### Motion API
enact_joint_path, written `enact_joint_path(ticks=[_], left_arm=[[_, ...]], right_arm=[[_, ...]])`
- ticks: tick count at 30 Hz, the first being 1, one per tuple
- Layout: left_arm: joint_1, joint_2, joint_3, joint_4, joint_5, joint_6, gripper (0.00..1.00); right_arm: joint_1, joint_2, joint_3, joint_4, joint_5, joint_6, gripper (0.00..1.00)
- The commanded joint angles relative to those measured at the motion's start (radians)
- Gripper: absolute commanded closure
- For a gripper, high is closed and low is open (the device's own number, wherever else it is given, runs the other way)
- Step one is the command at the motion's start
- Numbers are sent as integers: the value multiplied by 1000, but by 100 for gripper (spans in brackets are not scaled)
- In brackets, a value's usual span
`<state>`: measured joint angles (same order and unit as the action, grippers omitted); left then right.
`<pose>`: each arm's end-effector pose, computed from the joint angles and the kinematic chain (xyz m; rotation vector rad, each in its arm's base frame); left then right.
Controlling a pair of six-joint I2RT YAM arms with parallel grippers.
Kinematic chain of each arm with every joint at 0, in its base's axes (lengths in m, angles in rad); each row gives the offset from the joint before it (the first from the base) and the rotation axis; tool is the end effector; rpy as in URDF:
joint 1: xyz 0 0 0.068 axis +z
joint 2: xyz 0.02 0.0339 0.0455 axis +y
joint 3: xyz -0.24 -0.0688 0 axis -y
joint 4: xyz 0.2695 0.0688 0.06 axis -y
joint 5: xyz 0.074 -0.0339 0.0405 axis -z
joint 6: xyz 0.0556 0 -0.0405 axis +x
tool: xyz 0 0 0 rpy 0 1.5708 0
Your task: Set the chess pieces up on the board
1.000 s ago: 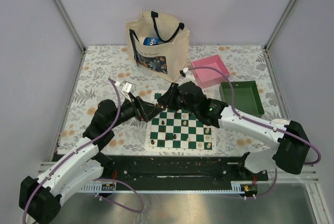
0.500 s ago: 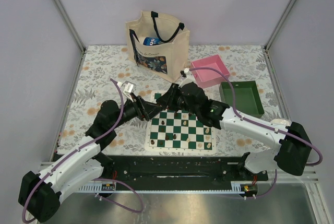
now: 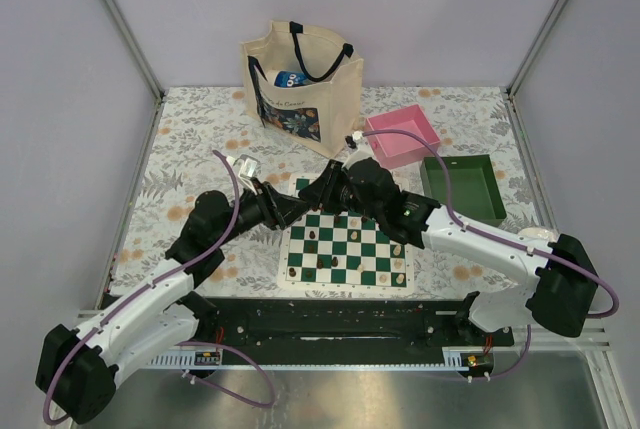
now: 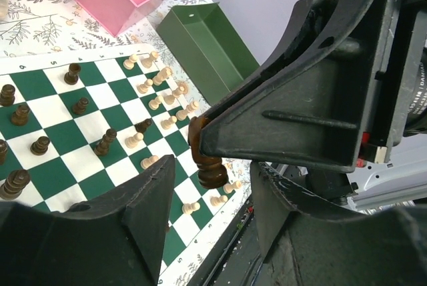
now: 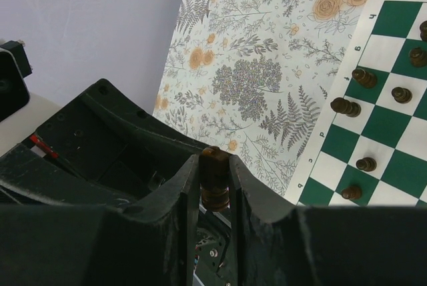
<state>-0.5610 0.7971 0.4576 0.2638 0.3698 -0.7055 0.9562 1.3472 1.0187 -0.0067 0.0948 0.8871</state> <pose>0.2026 -0.1510 0.2425 0.1789 1.7928 -1.2415 0.2138 0.2938 0.2748 -0.0018 2.0799 1.1170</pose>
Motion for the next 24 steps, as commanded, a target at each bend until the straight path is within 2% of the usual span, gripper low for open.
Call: enact_joint_path(ticks=[1, 6, 14, 19, 22, 24], left_arm=[[-5, 7, 13, 61, -25, 20, 50], [-4, -2, 13, 58, -45, 26, 53], [-5, -7, 18, 38, -54, 38, 74], [-5, -7, 39, -20, -62, 81, 94], [-7, -7, 65, -98, -63, 145, 99], [-5, -16, 79, -135, -39, 199, 99]], right_arm=[[-2, -33, -3, 51, -24, 3, 75], [-2, -31, -5, 53, -36, 3, 75], [-2, -37, -17, 60, -47, -4, 74], [-2, -54, -35, 80, -58, -30, 58], [-2, -66, -25, 51, -60, -68, 51], [-10, -82, -19, 31, -61, -89, 50]])
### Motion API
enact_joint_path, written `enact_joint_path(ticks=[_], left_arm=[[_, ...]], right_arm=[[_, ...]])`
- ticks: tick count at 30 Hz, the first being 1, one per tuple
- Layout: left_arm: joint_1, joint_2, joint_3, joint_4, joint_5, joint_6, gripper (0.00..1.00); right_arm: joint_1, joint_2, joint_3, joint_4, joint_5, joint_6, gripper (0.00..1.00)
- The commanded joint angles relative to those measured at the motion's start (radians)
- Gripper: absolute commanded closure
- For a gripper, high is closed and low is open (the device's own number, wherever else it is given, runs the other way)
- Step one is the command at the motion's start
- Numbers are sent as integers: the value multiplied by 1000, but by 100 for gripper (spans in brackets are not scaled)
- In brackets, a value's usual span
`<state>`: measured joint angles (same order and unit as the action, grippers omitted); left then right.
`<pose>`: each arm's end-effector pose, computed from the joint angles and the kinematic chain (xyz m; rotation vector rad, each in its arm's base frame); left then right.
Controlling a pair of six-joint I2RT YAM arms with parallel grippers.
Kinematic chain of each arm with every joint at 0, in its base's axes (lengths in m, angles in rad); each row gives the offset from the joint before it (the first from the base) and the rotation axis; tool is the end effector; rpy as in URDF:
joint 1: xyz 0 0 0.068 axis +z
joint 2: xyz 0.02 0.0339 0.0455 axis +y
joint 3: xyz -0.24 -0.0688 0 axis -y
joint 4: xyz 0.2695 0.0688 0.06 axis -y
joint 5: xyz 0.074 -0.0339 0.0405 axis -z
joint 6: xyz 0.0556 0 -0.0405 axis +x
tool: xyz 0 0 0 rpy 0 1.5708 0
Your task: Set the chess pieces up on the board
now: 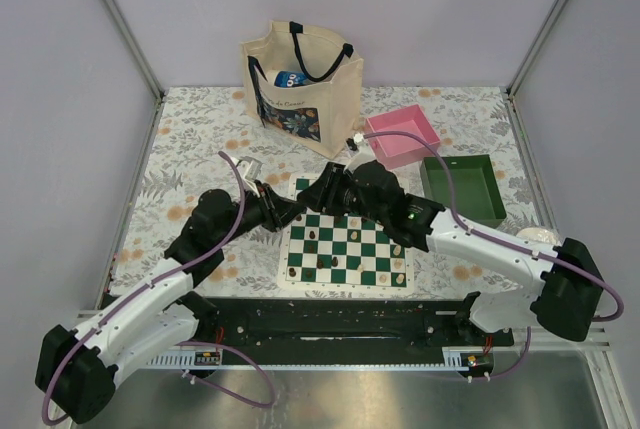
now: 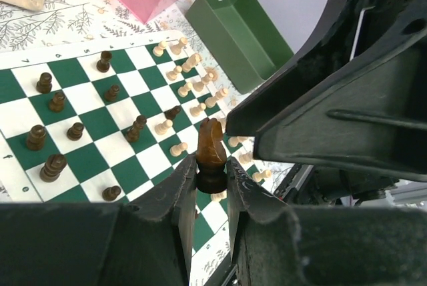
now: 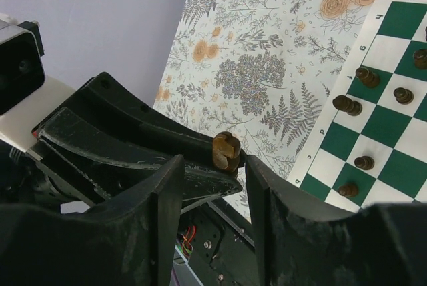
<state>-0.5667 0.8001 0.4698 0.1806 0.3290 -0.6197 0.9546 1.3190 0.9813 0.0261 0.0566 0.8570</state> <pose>0.2033 -0.1507 0.2361 0.2137 1.8436 -1.1366 0.2093 0.2900 0.2735 -0.0581 2.0616 1.1460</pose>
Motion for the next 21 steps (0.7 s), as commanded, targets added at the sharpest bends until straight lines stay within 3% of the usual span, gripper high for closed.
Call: enact_joint_path(ticks=[1, 7, 13, 21], left_arm=[[1, -25, 76, -76, 14, 153, 99], [1, -50, 127, -179, 128, 299, 100], [1, 0, 180, -179, 338, 298, 100], [1, 17, 202, -185, 419, 290, 100]], right_arm=[[-17, -63, 20, -8, -32, -70, 49], [-73, -95, 69, -139, -175, -162, 45], [-100, -133, 91, -209, -316, -249, 45], [-102, -155, 94, -224, -428, -274, 45]])
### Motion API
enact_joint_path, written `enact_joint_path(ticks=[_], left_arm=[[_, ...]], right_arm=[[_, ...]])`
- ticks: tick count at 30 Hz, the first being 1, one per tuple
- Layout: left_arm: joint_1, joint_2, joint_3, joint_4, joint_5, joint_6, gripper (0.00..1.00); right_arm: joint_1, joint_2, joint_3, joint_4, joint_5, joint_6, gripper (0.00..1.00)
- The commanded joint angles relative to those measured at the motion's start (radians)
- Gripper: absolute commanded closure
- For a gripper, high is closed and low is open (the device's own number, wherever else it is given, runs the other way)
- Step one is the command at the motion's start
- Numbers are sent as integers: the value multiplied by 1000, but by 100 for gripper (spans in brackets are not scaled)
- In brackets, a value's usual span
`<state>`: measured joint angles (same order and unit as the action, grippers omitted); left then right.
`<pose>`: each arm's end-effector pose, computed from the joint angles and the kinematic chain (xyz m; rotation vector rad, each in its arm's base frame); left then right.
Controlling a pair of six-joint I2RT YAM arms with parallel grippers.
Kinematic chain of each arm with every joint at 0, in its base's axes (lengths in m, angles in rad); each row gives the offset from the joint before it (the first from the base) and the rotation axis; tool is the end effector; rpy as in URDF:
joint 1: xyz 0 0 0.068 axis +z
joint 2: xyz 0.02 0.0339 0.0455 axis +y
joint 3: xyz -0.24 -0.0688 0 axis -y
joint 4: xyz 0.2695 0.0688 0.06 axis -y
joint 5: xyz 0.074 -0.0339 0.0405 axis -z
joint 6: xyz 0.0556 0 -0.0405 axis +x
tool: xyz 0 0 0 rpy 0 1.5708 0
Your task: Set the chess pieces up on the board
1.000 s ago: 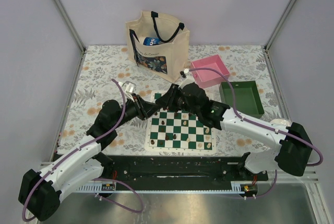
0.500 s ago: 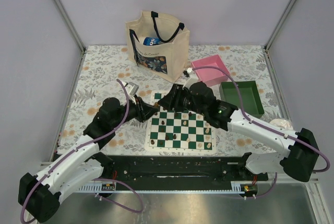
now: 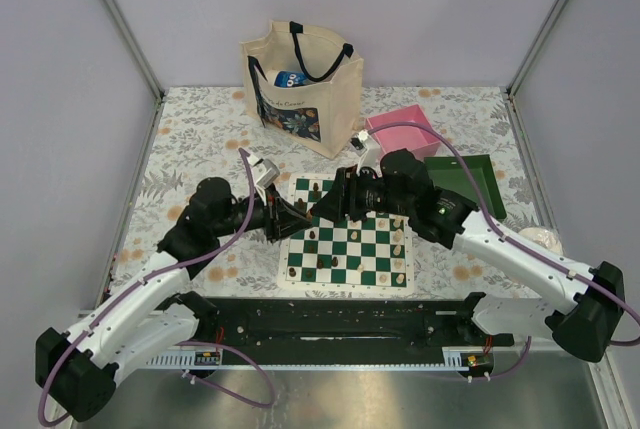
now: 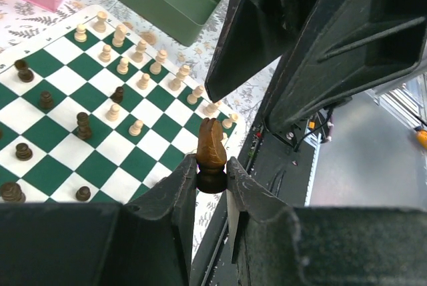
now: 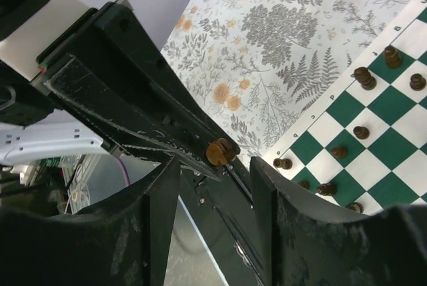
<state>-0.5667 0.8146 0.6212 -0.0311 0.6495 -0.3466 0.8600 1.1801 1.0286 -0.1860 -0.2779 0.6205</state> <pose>0.1900 -0.1608 0.2688 0.6995 1.7910 -1.2141 0.2001 0.2558 0.3118 -0.4568 2.0564 1.2187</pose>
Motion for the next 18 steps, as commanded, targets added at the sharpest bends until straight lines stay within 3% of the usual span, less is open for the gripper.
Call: enact_joint_path(ticks=[1, 12, 18], left_arm=[[1, 6, 54, 26, 110, 18, 100], [1, 4, 75, 7, 179, 24, 100], [1, 12, 69, 20, 187, 15, 100]], right_arm=[[-7, -14, 45, -12, -99, -38, 45], [-7, 9, 42, 46, -187, -28, 54], [-7, 16, 39, 68, -230, -21, 66]])
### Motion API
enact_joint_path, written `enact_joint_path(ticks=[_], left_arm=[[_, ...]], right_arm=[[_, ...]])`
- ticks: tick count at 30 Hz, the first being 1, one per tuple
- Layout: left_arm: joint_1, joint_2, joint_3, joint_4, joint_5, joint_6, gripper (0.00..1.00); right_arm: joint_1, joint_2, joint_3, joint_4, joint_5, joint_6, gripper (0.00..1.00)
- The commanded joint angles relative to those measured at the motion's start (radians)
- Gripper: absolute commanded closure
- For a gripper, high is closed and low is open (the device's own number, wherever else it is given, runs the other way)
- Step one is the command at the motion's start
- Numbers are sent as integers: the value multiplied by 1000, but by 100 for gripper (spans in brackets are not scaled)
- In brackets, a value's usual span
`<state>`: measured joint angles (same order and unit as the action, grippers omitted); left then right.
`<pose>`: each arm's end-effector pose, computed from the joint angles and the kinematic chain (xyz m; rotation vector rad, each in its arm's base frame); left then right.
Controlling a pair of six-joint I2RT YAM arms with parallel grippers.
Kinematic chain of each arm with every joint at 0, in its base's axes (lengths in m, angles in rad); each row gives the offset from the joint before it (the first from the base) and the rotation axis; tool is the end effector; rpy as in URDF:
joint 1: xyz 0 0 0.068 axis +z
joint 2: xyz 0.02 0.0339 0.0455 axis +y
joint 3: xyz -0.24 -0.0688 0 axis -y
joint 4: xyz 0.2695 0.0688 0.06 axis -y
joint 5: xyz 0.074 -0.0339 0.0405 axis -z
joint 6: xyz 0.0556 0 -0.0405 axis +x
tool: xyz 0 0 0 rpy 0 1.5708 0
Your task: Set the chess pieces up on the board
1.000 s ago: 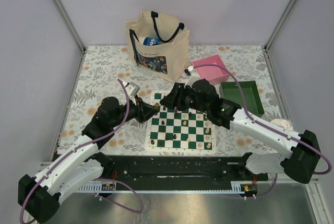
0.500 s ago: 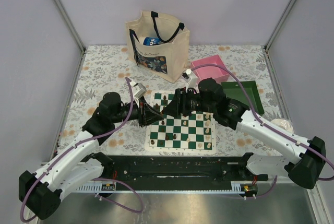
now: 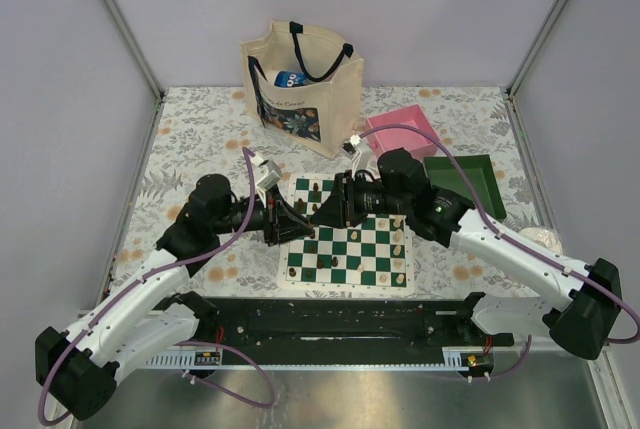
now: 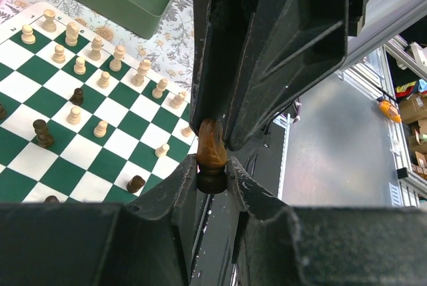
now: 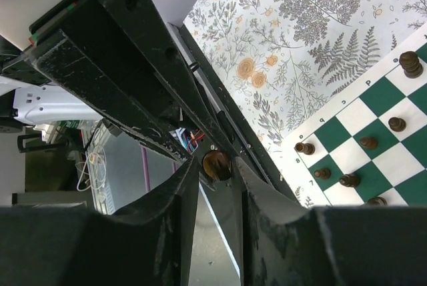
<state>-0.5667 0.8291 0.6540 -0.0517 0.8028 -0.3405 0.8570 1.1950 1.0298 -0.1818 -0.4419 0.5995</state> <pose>0.1839 -0.1644 0.2773 0.8243 1.7567 -1.3424 0.1945 0.2608 0.3094 -0.6039 2.0607 1.3463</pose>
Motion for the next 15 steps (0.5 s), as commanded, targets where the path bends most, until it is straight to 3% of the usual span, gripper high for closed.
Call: enact_joint_path(ticks=[1, 9, 13, 15], left_arm=[[1, -4, 36, 41, 32, 9, 100], [1, 5, 36, 41, 49, 11, 100], [1, 2, 33, 46, 53, 11, 100], [-1, 1, 32, 46, 46, 11, 100]], right_arm=[[-4, 0, 36, 68, -70, 2, 68], [-4, 9, 29, 82, -73, 5, 71], [-4, 15, 29, 88, -87, 8, 66], [-4, 17, 30, 90, -86, 6, 70]])
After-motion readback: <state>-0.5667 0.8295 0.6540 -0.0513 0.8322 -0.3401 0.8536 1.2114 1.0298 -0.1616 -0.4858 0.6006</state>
